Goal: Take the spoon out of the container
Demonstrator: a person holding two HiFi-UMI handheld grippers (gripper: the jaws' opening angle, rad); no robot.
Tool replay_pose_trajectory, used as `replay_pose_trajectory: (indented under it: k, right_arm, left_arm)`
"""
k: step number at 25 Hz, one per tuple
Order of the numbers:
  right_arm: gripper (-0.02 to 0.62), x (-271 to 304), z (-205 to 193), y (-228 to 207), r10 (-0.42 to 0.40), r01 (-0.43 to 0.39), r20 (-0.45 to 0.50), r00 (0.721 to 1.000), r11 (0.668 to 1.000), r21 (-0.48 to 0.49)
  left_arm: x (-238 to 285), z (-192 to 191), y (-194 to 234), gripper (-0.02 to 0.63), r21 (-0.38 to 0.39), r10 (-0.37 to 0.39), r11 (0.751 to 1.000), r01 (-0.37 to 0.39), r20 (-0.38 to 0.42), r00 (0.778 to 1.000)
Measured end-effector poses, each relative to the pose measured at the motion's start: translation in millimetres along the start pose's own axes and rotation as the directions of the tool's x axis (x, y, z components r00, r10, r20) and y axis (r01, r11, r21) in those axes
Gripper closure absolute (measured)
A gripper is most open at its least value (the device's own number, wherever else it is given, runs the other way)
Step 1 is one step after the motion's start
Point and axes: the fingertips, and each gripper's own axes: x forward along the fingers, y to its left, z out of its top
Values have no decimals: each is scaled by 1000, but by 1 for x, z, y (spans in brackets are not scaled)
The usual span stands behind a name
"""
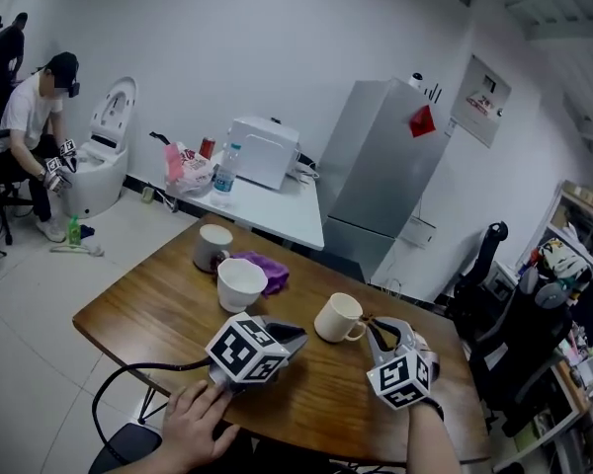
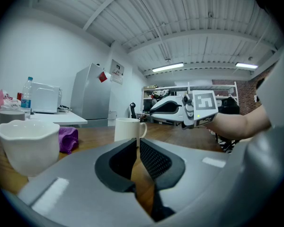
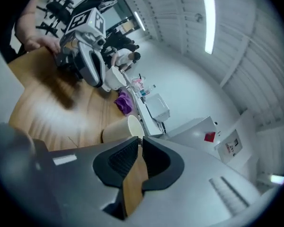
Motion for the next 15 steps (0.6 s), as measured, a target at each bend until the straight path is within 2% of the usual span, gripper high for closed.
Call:
replay_pose_trajectory:
  k: [8,12,15]
  right_arm:
    - [541,11,-2,-1,0,-16,-77,997,979,-203]
    - [534,16,-4,-1,-17,-33,-141,990,937,-348]
    - [521,20,-9,-1,-35,-58,-189,981,884,-464]
  left_arm:
    - [3,2,-2,583,1,-2,1000,2,8,1000]
    - [0,2,0,583,2,-3,1000,3,8,1000]
    - [1,2,0,583,3,-2,1000,2,9,1000]
